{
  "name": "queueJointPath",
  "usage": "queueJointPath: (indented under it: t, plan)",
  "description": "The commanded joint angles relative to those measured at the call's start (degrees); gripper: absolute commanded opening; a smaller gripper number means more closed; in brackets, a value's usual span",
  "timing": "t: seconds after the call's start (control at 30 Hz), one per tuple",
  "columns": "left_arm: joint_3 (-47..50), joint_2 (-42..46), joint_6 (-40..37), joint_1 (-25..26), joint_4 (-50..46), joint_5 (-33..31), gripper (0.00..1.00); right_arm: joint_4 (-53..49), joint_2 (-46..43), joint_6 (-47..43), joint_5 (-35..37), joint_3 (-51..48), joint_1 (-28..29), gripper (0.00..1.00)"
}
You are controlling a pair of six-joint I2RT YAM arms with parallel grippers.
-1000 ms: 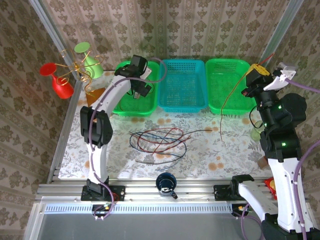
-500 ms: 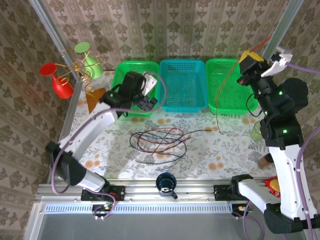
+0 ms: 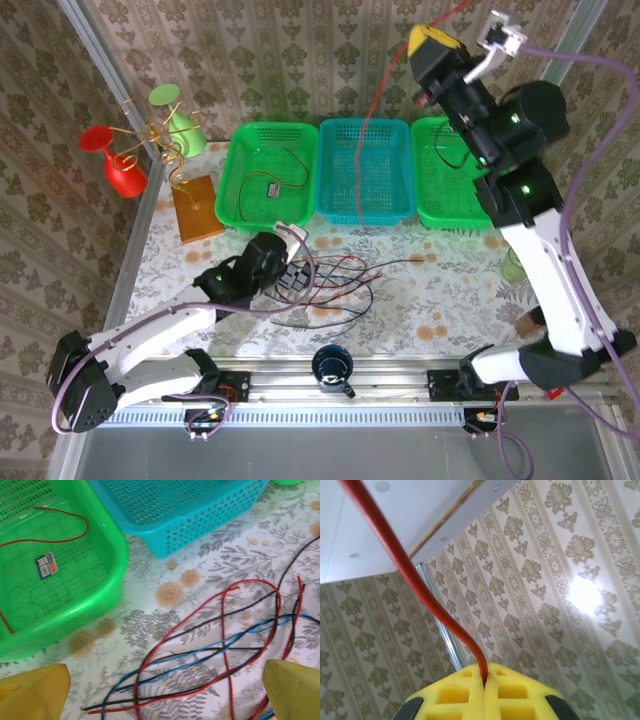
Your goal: Untangle the cables
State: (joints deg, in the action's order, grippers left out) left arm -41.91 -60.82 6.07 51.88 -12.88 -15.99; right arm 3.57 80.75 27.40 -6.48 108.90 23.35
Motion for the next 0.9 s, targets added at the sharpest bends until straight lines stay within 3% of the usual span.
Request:
queueJointPath:
  t: [0.0,0.17,0.43,0.7,0.87]
  plan:
    - [2.4,-0.4,5.4,3.7,7.8,-4.4,0.99,6.3,7.5,5.1,-1.2,7.3,2.1,0.0]
    - [4.3,-3.3,8.6,11.4,9.4,-10.3,1.0,6.2,21.8,7.1,-2.4,22.7,4.8,0.0]
    - [9.7,-5.1,14.8,16.8,14.9,-12.7,1.0,0.0,48.1,7.8,-1.3,58.0,8.0,0.0]
    - [10.5,-3.6,16.2,18.5,13.4,-14.1,1.0,8.5,58.5,10.4,1.0,53.6,9.9,0.0]
    - [11.1,1.5,18.2,18.4,9.7,-16.4,1.0,-1.2,64.7,10.6,-0.2,51.3,10.2,0.0]
